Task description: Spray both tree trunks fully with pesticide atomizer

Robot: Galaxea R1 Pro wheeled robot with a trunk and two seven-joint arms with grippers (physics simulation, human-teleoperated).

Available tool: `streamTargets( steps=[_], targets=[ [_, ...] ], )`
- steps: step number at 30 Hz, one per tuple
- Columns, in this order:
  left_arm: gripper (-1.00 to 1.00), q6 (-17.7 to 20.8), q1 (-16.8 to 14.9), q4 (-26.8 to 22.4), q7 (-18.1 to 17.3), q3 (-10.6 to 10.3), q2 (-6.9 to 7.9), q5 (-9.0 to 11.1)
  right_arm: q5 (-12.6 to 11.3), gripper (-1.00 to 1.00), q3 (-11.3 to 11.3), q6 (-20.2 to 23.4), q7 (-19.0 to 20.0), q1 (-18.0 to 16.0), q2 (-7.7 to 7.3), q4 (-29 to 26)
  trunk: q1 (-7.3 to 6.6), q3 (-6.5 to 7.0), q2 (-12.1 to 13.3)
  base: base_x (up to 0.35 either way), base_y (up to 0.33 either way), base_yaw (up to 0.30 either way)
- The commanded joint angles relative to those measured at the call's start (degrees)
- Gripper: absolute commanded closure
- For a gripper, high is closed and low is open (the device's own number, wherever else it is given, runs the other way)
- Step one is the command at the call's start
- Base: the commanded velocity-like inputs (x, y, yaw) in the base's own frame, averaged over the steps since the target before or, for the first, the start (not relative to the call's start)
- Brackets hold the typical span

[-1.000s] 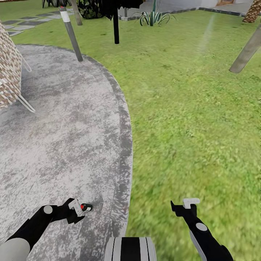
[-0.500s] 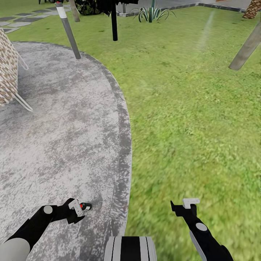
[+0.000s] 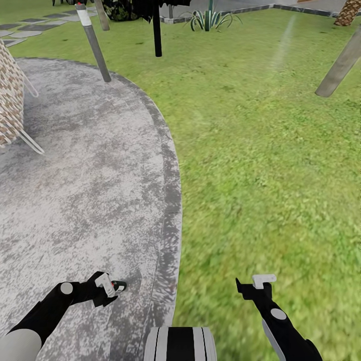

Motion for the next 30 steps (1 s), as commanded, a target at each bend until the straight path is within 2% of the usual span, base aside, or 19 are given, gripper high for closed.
streamTargets(
  steps=[1,14,30],
  targets=[
    [-1.0,-0.5,0.0,0.0,-0.2,0.1,-0.02,-0.6,0.1,-1.0,0.0,-0.2,0.0,0.0,0.0,0.0,-0.01,-0.03,0.0,0.0,0.0,-0.002],
    [-1.0,-0.4,0.2,0.1,-0.1,-0.9,-0.02,-1.3,0.0,-1.0,0.0,-0.2,0.0,0.0,-0.07,0.0,-0.01,-0.03,0.0,0.0,0.0,0.0],
    [-1.0,-0.5,0.3,0.4,-0.1,-1.0,-0.01,-1.4,0.0,-1.0,0.0,-0.2,0.0,0.0,0.01,0.0,-0.01,0.15,0.0,0.0,0.0,-0.047]
  ],
)
